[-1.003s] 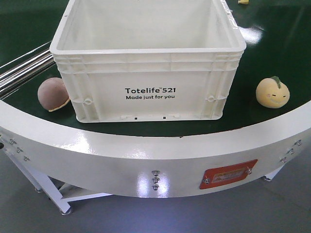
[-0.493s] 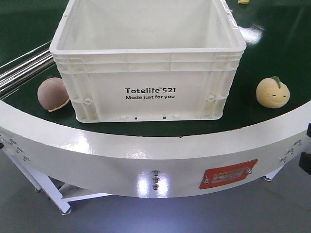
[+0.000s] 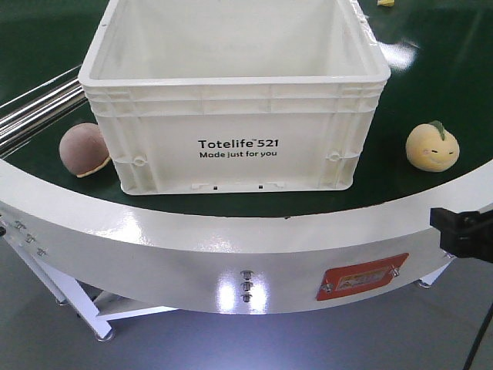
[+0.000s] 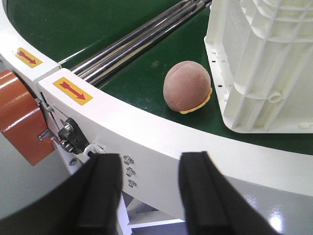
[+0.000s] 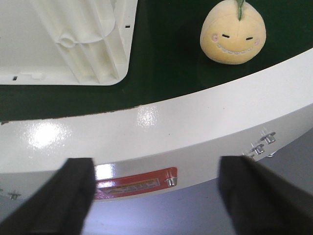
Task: Place moving items into box and shelve
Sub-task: 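Reach the right gripper down and grasp the yellow peach plush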
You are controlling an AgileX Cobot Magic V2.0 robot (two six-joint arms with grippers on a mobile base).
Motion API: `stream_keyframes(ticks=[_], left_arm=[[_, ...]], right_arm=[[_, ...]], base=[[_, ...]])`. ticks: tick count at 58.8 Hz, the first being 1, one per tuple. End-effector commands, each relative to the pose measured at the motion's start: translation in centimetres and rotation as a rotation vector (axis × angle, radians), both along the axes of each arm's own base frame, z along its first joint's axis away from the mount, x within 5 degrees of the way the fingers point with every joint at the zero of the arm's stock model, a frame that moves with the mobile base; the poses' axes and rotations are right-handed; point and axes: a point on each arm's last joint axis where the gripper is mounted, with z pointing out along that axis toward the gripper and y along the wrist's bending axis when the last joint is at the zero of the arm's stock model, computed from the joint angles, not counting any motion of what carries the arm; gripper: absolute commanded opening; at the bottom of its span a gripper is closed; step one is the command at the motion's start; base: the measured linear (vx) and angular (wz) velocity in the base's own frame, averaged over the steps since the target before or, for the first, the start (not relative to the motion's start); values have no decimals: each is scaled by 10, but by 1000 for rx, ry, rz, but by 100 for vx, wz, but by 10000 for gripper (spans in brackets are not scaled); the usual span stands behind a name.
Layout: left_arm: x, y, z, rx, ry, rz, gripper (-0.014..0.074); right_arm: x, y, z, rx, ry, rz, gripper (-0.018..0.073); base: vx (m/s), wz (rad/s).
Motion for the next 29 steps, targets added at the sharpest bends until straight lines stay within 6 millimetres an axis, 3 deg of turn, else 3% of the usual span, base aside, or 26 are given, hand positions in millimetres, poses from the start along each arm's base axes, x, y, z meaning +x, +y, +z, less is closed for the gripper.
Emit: stream_keyframes(ticks=[1, 17, 29], left_arm=[[4, -1, 15, -6, -93, -11, 501], [4, -1, 15, -6, -93, -11, 504], [4, -1, 15, -6, -94, -11, 504]], right_arm=[[20, -1, 22, -2, -90, -31, 715], [83, -35, 36, 0, 56, -242, 701], [139, -53, 29, 26, 154, -169, 692]], base=[[0, 0], [0, 0], [0, 0]])
